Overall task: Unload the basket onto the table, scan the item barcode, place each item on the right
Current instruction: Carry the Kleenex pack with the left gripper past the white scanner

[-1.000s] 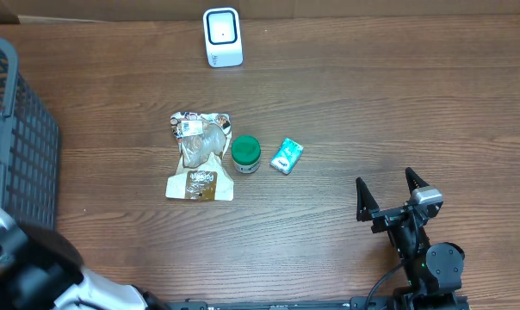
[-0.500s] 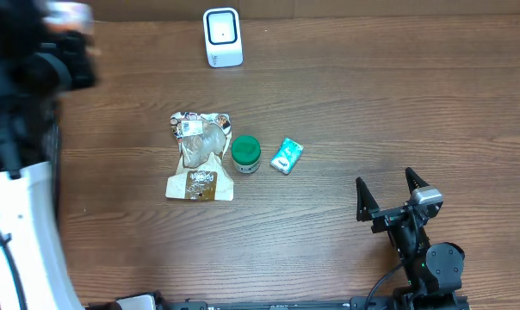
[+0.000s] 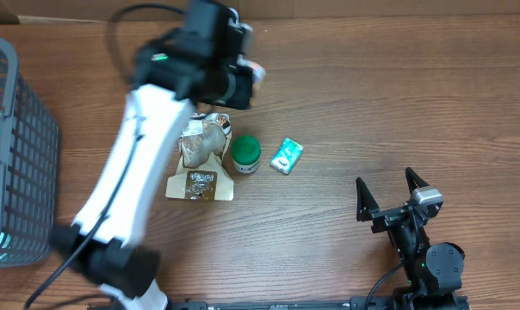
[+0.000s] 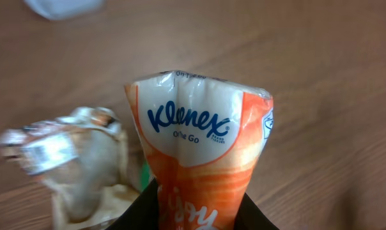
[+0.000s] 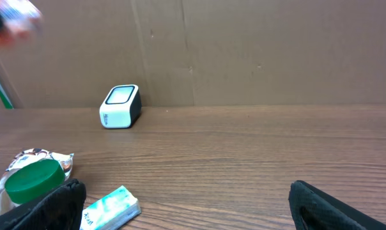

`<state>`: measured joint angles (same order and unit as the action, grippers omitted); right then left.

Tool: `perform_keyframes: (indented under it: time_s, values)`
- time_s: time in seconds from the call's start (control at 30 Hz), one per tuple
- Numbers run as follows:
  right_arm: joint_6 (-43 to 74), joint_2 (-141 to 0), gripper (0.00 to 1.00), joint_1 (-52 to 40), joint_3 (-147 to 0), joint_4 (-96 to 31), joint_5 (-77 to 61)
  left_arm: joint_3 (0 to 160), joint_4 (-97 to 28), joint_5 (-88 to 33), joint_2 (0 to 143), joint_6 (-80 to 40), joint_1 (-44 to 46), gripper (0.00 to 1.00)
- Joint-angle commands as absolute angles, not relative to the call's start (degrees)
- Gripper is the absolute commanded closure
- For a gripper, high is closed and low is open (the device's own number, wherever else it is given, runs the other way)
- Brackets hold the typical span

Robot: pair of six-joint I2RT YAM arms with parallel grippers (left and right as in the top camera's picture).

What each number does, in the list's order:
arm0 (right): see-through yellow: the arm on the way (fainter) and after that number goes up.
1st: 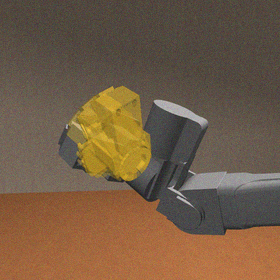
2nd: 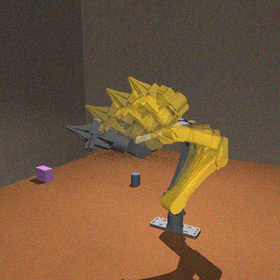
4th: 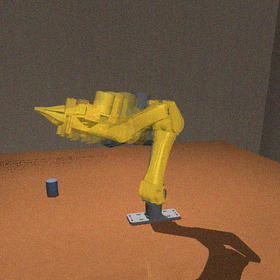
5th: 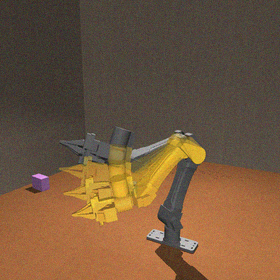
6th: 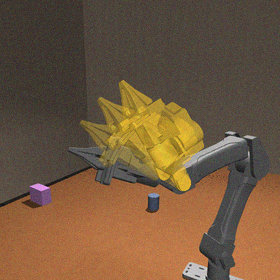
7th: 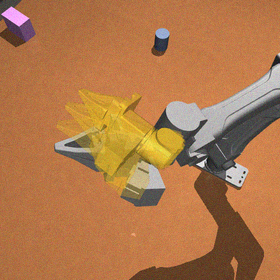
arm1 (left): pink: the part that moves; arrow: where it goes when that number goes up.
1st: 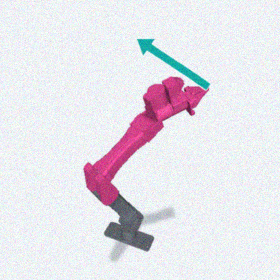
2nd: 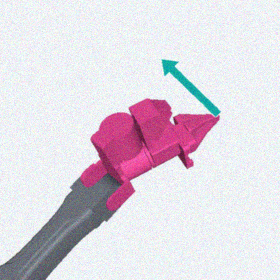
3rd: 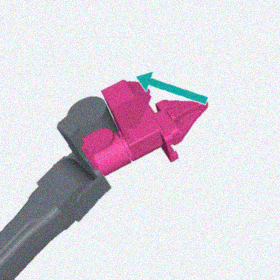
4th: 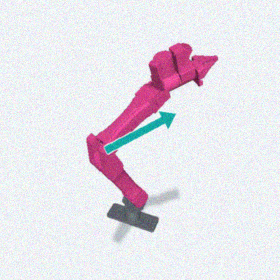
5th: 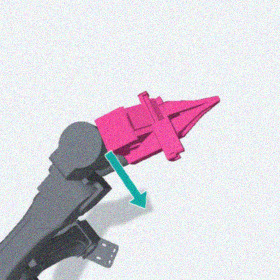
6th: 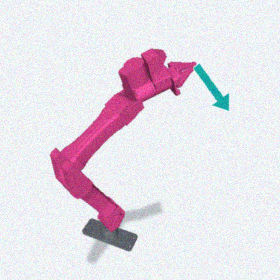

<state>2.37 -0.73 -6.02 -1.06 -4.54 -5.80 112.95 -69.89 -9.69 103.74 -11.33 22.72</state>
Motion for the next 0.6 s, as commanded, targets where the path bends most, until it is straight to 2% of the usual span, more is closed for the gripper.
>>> perform_keyframes:
  time_s: [0.0, 0.27, 0.57]
  values:
    - [2.59, -0.16, 0.0, -5.8, -0.47, -4.27, -6.07, 112.6, -70.06, -10.15, 110.96, -13.85, 27.29, 0.8]
    - [2.59, -0.16, 0.0, -5.8, -0.47, -4.27, -6.07, 112.6, -69.38, -10.13, 121.64, -15.88, 33.43, 0.8]
    - [2.59, -0.16, 0.0, -5.8, -0.47, -4.29, -6.07, 112.6, -65.93, -10.15, 126.39, -18.48, 39.0, 0.79]
